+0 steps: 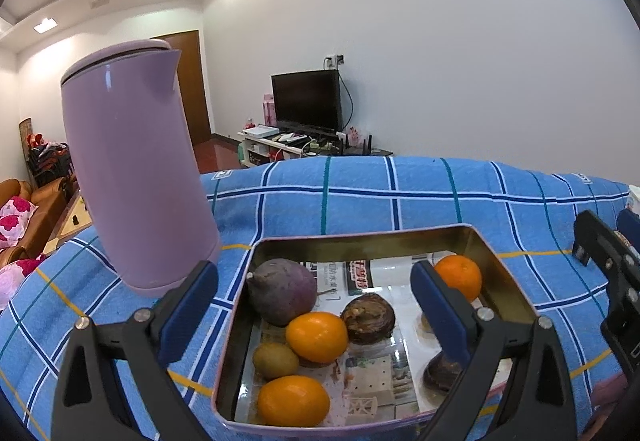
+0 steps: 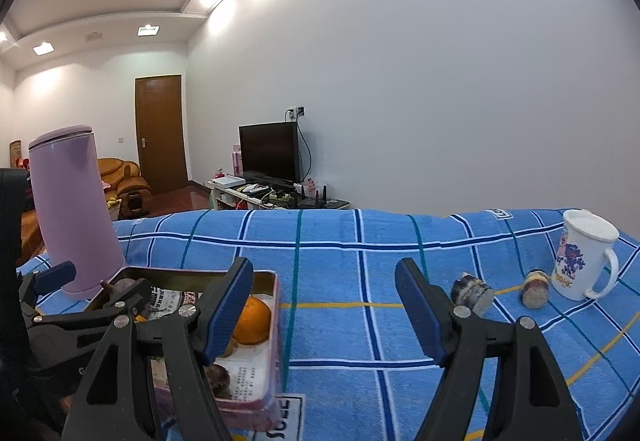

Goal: Organize fruits
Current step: 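Lift both open tools from the tin toward the cans beside the white mug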

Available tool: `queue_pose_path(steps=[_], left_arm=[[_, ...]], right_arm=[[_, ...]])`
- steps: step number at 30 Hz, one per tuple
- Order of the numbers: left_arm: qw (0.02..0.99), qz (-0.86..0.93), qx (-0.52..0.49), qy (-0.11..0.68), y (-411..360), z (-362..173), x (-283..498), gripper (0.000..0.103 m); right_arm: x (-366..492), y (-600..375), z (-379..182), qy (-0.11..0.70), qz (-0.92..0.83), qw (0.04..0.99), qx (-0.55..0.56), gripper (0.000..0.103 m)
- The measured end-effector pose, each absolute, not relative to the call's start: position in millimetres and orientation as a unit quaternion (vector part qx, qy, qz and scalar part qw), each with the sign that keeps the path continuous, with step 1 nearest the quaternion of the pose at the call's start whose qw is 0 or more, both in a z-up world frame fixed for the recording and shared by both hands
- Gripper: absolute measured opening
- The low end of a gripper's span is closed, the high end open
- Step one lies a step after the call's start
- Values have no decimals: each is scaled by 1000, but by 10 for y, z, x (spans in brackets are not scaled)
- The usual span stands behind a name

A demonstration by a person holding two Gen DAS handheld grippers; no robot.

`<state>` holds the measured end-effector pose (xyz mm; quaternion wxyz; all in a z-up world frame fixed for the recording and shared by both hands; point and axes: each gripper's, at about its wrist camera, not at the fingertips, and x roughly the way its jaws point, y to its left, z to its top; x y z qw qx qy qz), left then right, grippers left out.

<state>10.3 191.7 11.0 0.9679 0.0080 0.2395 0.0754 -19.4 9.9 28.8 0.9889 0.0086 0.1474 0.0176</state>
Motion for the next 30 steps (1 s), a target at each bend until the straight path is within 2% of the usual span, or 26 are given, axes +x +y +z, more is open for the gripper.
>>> queue_pose_path(steps=[30], left_arm=[[971,98,10,218,1727,149,-146,99]], right_arm=[[-381,-250,290,151,10,988,-1,75]])
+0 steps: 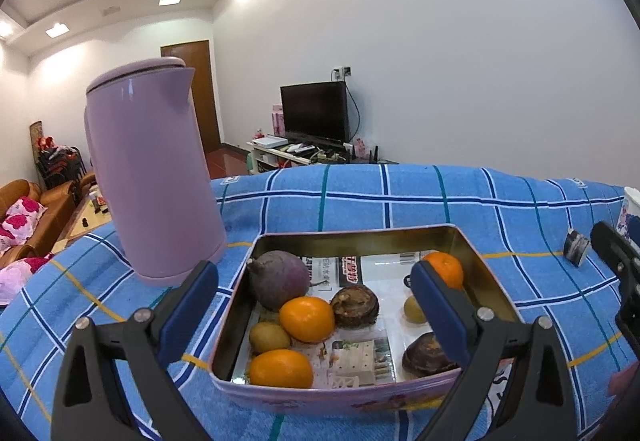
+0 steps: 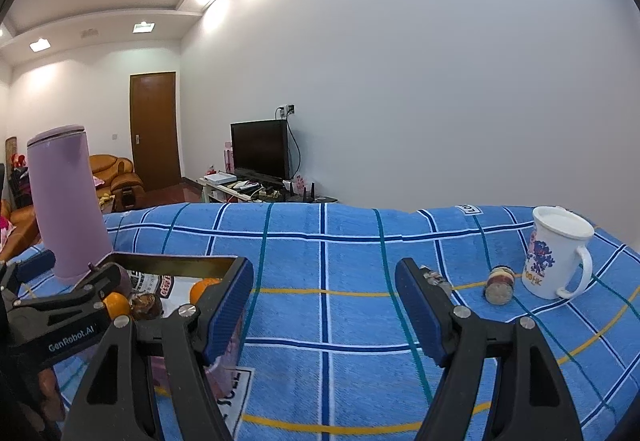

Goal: Organize fruits
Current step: 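Lift both open tools from the tin toward the cans beside the white mug, then grasp a dark printed can with the left tool while the right tool grasps a striped can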

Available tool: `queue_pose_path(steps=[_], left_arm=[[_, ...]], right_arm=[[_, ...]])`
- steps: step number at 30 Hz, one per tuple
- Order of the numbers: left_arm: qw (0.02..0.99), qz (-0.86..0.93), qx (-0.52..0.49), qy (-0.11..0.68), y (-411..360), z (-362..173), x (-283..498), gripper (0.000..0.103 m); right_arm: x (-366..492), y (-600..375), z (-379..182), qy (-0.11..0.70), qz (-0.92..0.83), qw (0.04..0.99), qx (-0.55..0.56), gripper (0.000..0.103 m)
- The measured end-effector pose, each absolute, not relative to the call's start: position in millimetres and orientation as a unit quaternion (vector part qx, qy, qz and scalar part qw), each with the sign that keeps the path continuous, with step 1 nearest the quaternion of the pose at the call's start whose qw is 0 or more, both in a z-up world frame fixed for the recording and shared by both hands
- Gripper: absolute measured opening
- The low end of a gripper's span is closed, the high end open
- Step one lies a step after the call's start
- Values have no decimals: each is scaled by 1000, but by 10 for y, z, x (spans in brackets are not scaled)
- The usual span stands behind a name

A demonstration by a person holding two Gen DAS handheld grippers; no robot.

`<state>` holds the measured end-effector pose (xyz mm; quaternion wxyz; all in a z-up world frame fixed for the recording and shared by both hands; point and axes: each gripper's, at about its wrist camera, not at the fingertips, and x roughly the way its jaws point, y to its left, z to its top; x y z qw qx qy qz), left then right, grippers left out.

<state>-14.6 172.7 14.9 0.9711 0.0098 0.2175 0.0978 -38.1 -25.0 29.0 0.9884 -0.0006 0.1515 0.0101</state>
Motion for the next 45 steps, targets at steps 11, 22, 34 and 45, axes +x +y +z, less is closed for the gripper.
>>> queue_pose_path(steps=[11,22,34,45], left_arm=[[971,71,27,225,1467,142,-214,99],[967,-4,33,253,918,102,-240,99],[954,-88,45,282,118,89,-64,99],[925,-123,-18,358,-681,-14,762,86]], right_arm=[[-520,-716,282,158,-5,987,-5,75],[-566,-1405,297,174,-48,984,4,75],[-490,-2267,224,230,-111,965,57,75],[-419,-2625,104,263,-97,950,139,75]])
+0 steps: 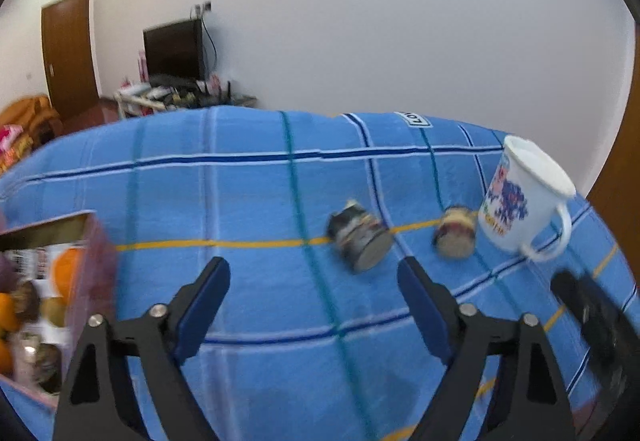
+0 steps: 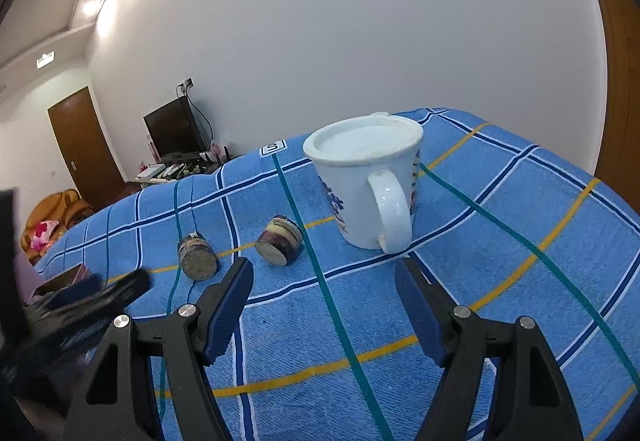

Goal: Organize fruits
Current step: 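Grasp a dark printed can with the left tool while the right tool grasps a striped can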

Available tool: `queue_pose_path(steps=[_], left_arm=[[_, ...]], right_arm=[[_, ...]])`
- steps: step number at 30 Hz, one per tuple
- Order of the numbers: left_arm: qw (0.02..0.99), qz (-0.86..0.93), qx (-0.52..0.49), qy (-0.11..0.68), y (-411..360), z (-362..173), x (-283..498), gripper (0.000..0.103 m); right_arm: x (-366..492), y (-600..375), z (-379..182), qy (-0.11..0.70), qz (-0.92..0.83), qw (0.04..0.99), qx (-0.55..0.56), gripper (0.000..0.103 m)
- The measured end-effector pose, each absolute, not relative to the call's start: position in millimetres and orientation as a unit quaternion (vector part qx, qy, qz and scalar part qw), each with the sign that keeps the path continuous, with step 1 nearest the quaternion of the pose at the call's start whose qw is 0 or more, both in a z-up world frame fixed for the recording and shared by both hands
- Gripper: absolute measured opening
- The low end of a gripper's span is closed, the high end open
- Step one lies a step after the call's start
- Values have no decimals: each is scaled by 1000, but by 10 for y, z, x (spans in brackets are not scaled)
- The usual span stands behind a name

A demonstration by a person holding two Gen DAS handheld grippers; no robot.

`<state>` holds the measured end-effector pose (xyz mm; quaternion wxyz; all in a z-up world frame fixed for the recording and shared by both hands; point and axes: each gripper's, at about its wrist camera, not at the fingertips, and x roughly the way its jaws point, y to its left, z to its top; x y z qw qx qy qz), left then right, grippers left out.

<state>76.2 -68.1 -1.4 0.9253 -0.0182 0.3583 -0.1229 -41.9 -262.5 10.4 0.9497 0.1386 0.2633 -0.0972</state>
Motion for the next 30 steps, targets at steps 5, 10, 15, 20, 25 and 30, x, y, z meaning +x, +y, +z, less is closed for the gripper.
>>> queue_pose_path(steps=[5,10,15,20,25,30], left_arm=[[914,-119,-37,386,-958,-92,1078,77],[899,-92,-47,426,-1127,-261,1351,59],[895,-99,-33,433,-1197,-314,1366,51],[896,-110,-33,429,-1021,-280,1227,50],[907,-117,-27,403,-736,-163,851,50],[918,-109,1,380,-571,-76,538,50]], right_arm=[[-410,-2699,67,275,-98,943,157,75],[-396,-2761,21,291,-94,936,178,75],[-391,-2814,-3,294,-90,932,190,75],[-381,-2816,-26,297,-91,931,189,75],[-368,-2812,-28,296,-86,932,189,75],[-239,-2732,41,315,-65,928,187,75]])
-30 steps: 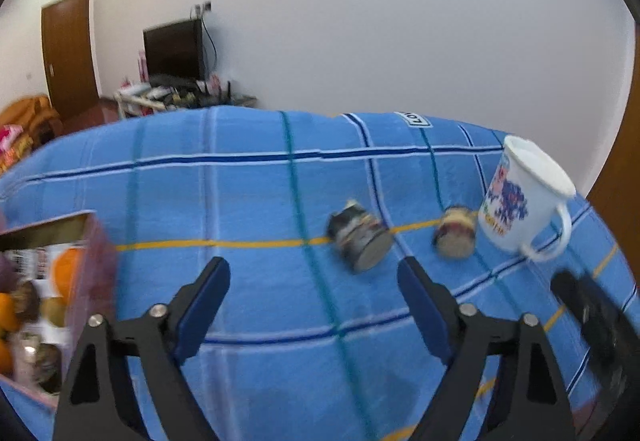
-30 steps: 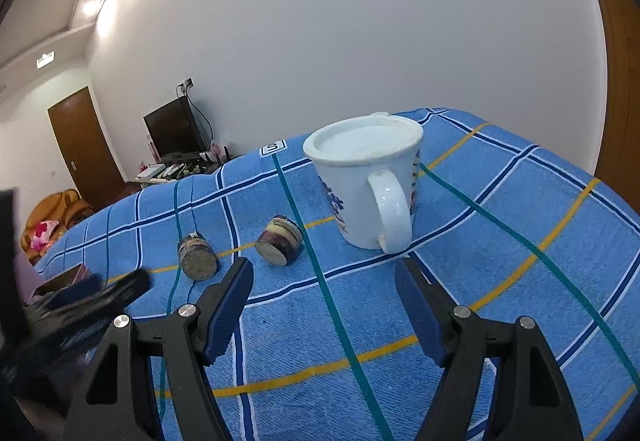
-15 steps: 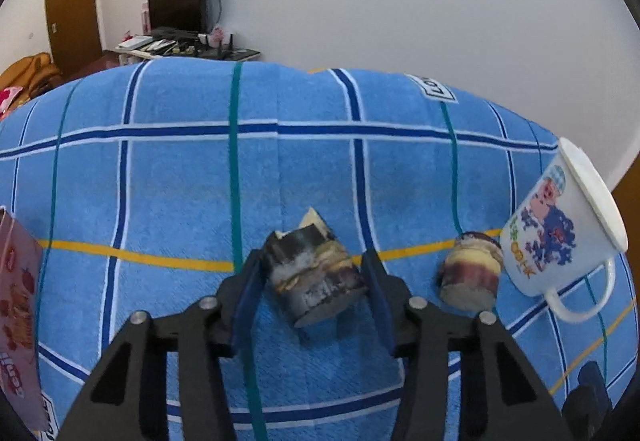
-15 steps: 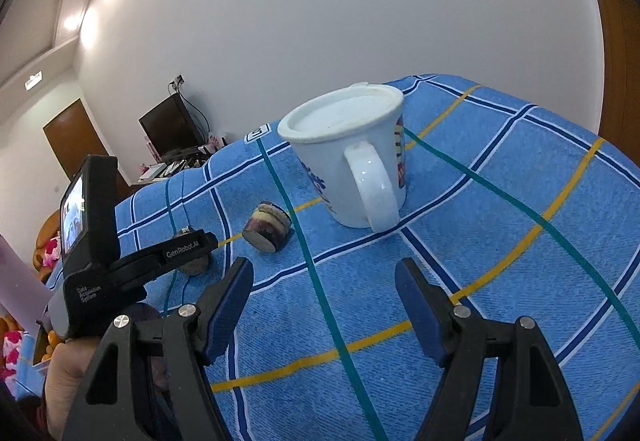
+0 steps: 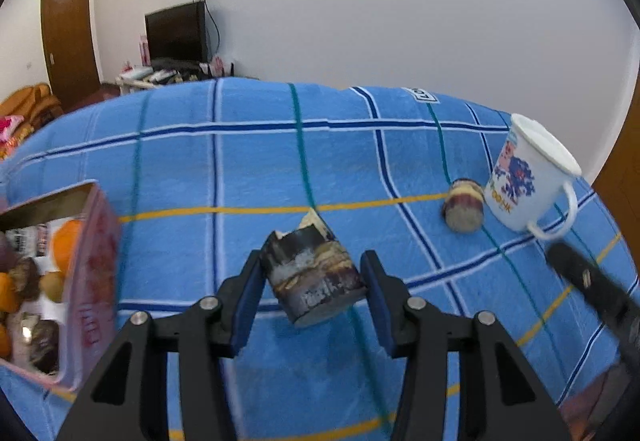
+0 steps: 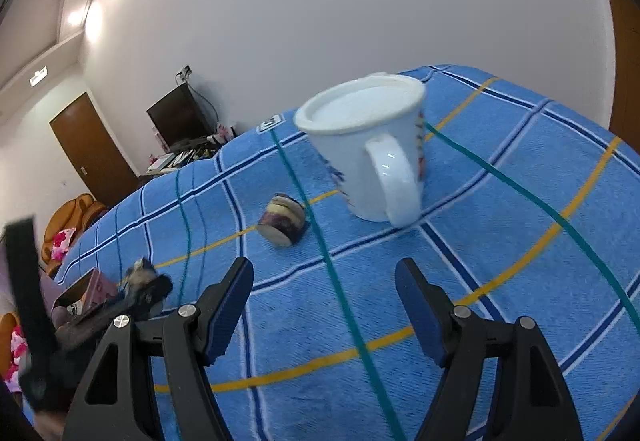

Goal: Organize fruits
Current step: 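Grasp a dark printed can with the left tool while the right tool grasps a striped can, then carry the dark can to the tin with the left tool while the right tool carries the striped can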

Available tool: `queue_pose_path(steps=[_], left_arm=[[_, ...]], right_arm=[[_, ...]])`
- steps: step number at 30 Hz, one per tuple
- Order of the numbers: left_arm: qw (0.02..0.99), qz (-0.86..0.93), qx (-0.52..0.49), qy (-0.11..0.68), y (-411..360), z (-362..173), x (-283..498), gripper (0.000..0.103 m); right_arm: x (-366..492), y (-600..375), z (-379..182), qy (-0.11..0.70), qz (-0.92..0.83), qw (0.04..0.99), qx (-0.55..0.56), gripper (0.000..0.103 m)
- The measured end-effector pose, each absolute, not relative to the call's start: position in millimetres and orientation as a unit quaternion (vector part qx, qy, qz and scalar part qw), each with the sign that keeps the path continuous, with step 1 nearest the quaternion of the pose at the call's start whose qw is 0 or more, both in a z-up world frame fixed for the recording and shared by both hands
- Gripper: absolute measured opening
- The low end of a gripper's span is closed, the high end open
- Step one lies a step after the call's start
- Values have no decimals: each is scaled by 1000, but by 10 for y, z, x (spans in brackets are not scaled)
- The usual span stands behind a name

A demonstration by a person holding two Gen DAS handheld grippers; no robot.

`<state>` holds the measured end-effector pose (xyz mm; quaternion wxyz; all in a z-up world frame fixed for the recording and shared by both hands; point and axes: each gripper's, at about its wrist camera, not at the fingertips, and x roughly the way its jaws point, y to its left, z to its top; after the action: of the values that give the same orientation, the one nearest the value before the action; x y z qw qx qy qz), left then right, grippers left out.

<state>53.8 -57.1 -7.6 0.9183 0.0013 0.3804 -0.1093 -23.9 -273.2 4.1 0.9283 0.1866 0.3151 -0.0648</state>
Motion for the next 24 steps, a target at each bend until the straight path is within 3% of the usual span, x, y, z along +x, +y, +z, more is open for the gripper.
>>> queue_pose_path(steps=[14,16,18,24], left_arm=[[935,-71,-1,347,-285,-26,424,50],[934,-73,-1,349,-297,-37,419,50],[934,-74,0,351,-298,-47,409,50],[937,-69,4,343,-294,-32,407,50]], right_arm=[[1036,-2369,-244,413,-74,898,134,74],[1131,-2340,-307,419,-90,896,117,67],[1181,-2297,-303,419,-97,898,97,45],[1080,-2254,-293,421,-79,900,77,45]])
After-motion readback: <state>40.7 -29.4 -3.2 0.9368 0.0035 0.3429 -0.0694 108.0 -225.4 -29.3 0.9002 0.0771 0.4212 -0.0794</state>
